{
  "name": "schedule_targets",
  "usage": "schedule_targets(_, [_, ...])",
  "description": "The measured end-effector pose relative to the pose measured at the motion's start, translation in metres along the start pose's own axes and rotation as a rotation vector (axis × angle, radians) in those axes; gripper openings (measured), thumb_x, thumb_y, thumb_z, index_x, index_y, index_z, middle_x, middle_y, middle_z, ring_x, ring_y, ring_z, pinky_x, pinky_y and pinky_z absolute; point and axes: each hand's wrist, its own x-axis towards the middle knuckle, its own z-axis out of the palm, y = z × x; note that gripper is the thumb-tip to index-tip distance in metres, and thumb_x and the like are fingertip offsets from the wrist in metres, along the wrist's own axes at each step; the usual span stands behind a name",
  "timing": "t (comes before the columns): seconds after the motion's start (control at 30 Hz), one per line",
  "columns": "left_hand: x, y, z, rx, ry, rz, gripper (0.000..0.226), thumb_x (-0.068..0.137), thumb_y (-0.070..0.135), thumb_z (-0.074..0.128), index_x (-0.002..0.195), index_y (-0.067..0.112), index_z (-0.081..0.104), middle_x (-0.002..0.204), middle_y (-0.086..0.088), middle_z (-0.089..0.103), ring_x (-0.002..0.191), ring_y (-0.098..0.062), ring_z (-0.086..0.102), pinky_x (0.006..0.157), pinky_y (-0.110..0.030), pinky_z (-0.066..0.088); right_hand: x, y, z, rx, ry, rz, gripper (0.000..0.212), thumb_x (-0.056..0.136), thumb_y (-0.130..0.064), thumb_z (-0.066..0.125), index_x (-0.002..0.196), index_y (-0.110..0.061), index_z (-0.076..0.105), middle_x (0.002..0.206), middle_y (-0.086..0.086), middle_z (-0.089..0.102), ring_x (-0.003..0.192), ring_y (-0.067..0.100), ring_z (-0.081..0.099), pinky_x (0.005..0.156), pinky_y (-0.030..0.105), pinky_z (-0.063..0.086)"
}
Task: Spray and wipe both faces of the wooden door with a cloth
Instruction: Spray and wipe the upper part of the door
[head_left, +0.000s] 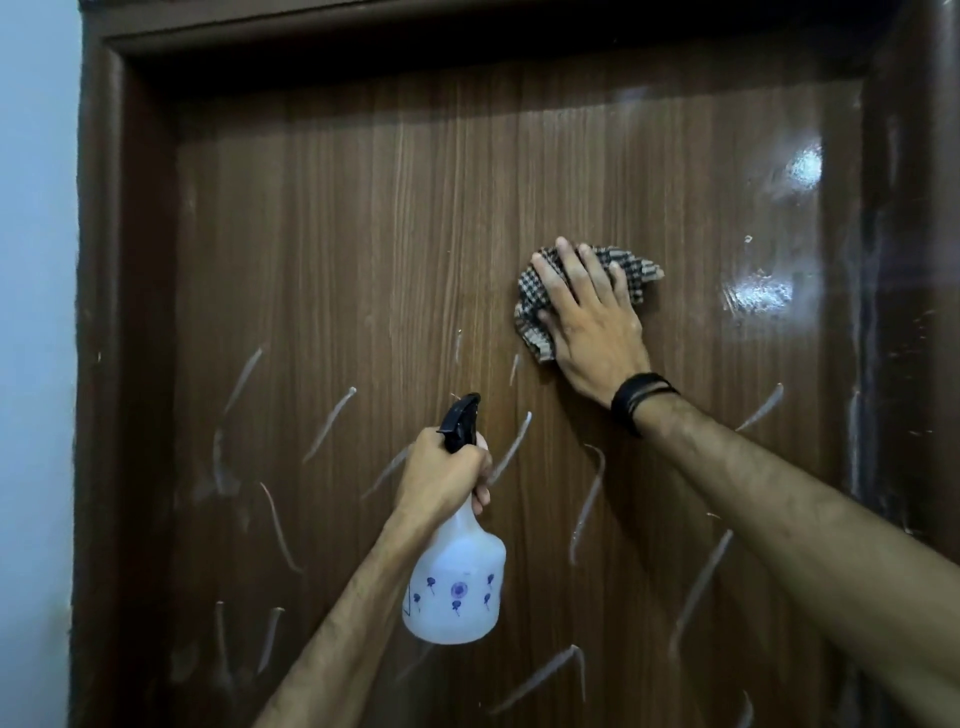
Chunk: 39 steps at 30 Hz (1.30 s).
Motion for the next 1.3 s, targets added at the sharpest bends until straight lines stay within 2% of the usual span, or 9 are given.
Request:
schedule_targets(0.13, [0.002, -0.008, -0.014, -0.048, 0.003, 0.011, 0.013, 0.084, -0.005, 0.056, 0.081, 0.005, 0.064, 0.057, -0.012, 0.059, 0.054, -0.025, 0.059, 0.054, -0.032, 0.05, 0.008, -0.023, 0.006, -0.023, -0.018, -0.125, 0.059, 0.104, -0.04, 0.038, 0.157, -0.021, 0.021, 0.164, 0.009, 0.014, 0.151, 0.028, 0.011, 0.122, 0.05, 0.009])
schedule_targets(0.33, [-0.002, -0.034, -0.039, -0.043, 0.016, -0.037, 0.012, 0.082, -0.001, 0.058, 0.078, 0.007, 0.066, 0.06, -0.013, 0.061, 0.056, -0.027, 0.061, 0.057, -0.033, 0.051, -0.075, -0.076, 0.039, -0.073, -0.103, -0.365, 0.062, 0.104, -0.039, 0.04, 0.158, -0.023, 0.016, 0.166, 0.007, 0.01, 0.152, 0.026, 0.007, 0.122, 0.05, 0.013])
schedule_targets(0.47, [-0.003, -0.04, -0.058, -0.051, 0.019, -0.042, 0.013, 0.083, -0.004, 0.058, 0.08, 0.007, 0.065, 0.063, -0.012, 0.061, 0.057, -0.028, 0.061, 0.056, -0.033, 0.051, -0.016, -0.074, 0.028, -0.04, -0.052, -0.206, 0.06, 0.103, -0.037, 0.042, 0.157, -0.022, 0.021, 0.164, 0.007, 0.017, 0.151, 0.027, 0.013, 0.122, 0.051, 0.004])
schedule_targets(0.63, [-0.002, -0.046, -0.078, -0.074, 0.024, -0.044, 0.013, 0.084, -0.004, 0.057, 0.082, 0.005, 0.066, 0.065, -0.013, 0.061, 0.058, -0.027, 0.061, 0.058, -0.034, 0.051, 0.045, -0.09, 0.026, -0.049, -0.04, -0.13, 0.057, 0.104, -0.038, 0.035, 0.157, -0.021, 0.022, 0.164, 0.008, 0.017, 0.151, 0.028, 0.012, 0.122, 0.052, 0.007])
schedule_targets(0.73, [-0.003, -0.054, -0.085, -0.094, 0.035, -0.054, 0.013, 0.082, -0.005, 0.058, 0.081, 0.007, 0.065, 0.064, -0.014, 0.061, 0.057, -0.027, 0.06, 0.057, -0.034, 0.049, 0.012, -0.106, 0.037, -0.06, -0.041, -0.269, 0.059, 0.103, -0.037, 0.039, 0.157, -0.02, 0.022, 0.164, 0.01, 0.016, 0.151, 0.029, 0.012, 0.122, 0.052, 0.008])
schedule_targets(0.9, [-0.011, -0.069, -0.083, -0.107, 0.016, -0.106, 0.014, 0.081, -0.005, 0.058, 0.08, 0.008, 0.065, 0.06, -0.011, 0.059, 0.054, -0.026, 0.059, 0.052, -0.031, 0.048, -0.076, -0.116, 0.05, -0.101, -0.187, -0.486, 0.062, 0.104, -0.038, 0.036, 0.159, -0.023, 0.011, 0.166, 0.007, 0.006, 0.153, 0.026, 0.004, 0.121, 0.05, 0.014])
schedule_targets(1.0, [-0.019, -0.076, -0.083, -0.114, 0.007, -0.127, 0.016, 0.082, -0.006, 0.057, 0.081, 0.008, 0.065, 0.062, -0.01, 0.06, 0.054, -0.024, 0.06, 0.052, -0.03, 0.048, -0.065, -0.106, 0.044, -0.112, -0.159, -0.447, 0.064, 0.102, -0.037, 0.039, 0.159, -0.023, 0.014, 0.166, 0.007, 0.01, 0.152, 0.026, 0.008, 0.123, 0.049, 0.011])
schedule_targets(1.13, [-0.024, -0.08, -0.083, -0.069, 0.004, -0.137, 0.016, 0.082, -0.005, 0.057, 0.078, 0.008, 0.065, 0.062, -0.013, 0.061, 0.055, -0.028, 0.06, 0.053, -0.031, 0.049, -0.009, -0.095, 0.028, -0.031, -0.063, -0.17, 0.059, 0.103, -0.035, 0.041, 0.157, -0.021, 0.02, 0.164, 0.008, 0.016, 0.151, 0.027, 0.012, 0.122, 0.048, 0.009])
schedule_targets(1.3, [-0.027, -0.084, -0.079, -0.028, 0.01, -0.17, 0.016, 0.081, -0.005, 0.058, 0.074, 0.008, 0.064, 0.056, -0.013, 0.06, 0.054, -0.028, 0.059, 0.054, -0.032, 0.048, -0.016, -0.101, 0.037, -0.042, -0.019, -0.218, 0.057, 0.105, -0.037, 0.036, 0.157, -0.018, 0.021, 0.164, 0.009, 0.015, 0.151, 0.029, 0.011, 0.123, 0.049, 0.008])
